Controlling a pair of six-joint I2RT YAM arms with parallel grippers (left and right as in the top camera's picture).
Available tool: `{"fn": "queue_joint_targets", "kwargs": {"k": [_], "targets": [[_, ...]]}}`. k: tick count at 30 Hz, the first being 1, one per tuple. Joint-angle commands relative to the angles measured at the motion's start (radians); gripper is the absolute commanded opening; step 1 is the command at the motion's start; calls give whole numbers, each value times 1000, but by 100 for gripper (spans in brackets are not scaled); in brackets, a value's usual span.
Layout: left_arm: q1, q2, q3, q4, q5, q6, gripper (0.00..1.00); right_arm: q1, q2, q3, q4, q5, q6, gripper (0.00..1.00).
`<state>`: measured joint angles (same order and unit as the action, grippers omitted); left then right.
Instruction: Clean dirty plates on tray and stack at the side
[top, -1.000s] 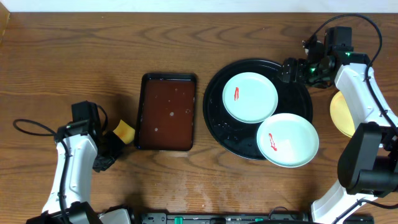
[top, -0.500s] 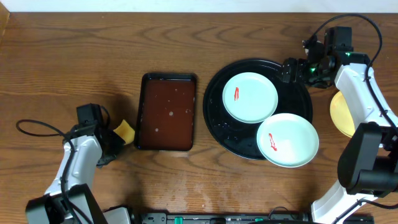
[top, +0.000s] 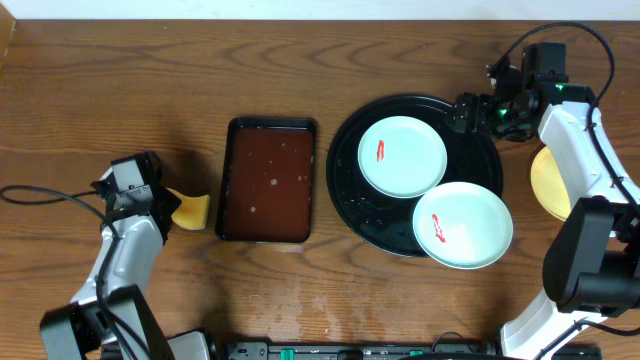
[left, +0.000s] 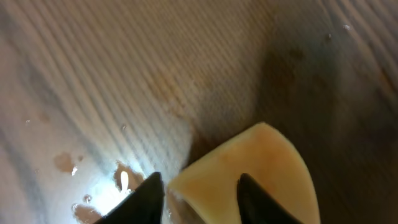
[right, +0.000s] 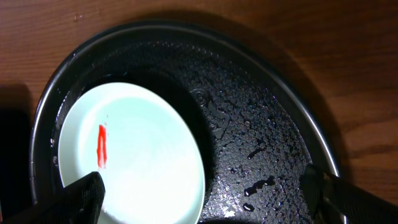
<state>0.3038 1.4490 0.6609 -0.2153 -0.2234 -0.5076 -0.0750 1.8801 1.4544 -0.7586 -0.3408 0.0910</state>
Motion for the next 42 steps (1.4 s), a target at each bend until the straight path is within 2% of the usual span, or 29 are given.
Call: {"fn": "queue_joint_targets", "kwargs": {"k": [1, 6, 9, 12, 15, 24, 26, 31, 33, 34, 35, 36, 37, 42], "targets": [[3, 24, 44, -52, -32, 61, 57, 3, -21, 18, 0, -4, -2, 99], [4, -40, 203, -328, 12, -10, 66, 3, -21, 18, 0, -4, -2, 99], [4, -95, 233, -427, 133, -56, 66, 3, -21, 18, 0, -4, -2, 99], [3, -104, 225, -502, 164, -114, 66, 4, -21, 18, 0, -4, -2, 99], [4, -89, 181, -500, 165, -140, 65, 4, -21, 18, 0, -4, -2, 99], [93, -16, 62, -320, 296, -167, 65, 3, -21, 18, 0, -4, -2, 99], [119, 13, 62, -304, 317, -163, 59, 3, -21, 18, 0, -4, -2, 99], [132, 101, 62, -240, 374, -140, 55, 4, -21, 18, 0, -4, -2, 99], [133, 130, 62, -232, 381, -140, 50, 4, -21, 18, 0, -4, -2, 99], [133, 134, 62, -230, 381, -135, 45, 4, -21, 18, 0, -4, -2, 99], [133, 135, 63, -224, 381, -113, 26, 4, -21, 18, 0, -4, -2, 99], [134, 130, 66, -224, 381, -109, 14, 4, -21, 18, 0, -4, -2, 99], [137, 122, 71, -225, 381, -102, 8, 3, -21, 18, 0, -4, -2, 99], [179, 8, 142, -278, 378, -72, 7, 4, -21, 18, 0, -4, -2, 99]]}}
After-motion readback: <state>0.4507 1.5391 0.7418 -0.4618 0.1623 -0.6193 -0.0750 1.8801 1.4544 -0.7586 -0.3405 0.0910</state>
